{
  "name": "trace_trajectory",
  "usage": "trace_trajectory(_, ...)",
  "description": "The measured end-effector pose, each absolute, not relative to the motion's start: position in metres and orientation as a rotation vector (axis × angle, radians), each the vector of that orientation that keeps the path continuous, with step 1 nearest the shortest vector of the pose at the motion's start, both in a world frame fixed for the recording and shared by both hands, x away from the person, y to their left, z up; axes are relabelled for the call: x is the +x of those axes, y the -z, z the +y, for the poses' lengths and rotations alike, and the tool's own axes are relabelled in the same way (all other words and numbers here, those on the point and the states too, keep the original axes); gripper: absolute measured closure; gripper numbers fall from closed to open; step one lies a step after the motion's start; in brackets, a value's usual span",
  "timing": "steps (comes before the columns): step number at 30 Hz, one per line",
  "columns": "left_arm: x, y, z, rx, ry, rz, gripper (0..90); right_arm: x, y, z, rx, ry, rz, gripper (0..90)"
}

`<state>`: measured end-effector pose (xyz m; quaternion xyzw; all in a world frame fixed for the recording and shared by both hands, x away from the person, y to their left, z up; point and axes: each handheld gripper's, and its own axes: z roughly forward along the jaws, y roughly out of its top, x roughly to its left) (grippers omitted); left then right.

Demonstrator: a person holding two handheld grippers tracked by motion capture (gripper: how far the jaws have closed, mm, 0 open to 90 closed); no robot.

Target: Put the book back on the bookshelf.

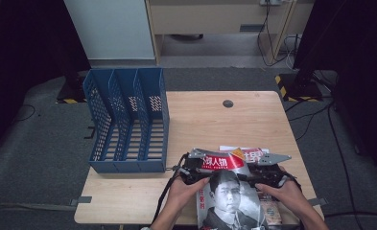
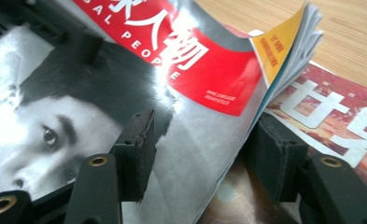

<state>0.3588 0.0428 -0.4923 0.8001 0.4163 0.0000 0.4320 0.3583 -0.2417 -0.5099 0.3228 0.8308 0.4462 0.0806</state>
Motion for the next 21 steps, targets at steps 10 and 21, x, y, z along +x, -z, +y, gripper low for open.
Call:
trace_trajectory(10, 0.352, 0.48, 0.052, 1.868, -0.047, 0.997, 80.1, 0.358, 0.507, -0.248, 1.015, -1.388, 2.481, 40.4)
trace_trajectory(21, 0.35, 0.46, 0.065, 1.794, -0.119, 0.951, 82.8, 0.361, 0.498, -0.264, 1.127, -1.492, 2.346, 30.8)
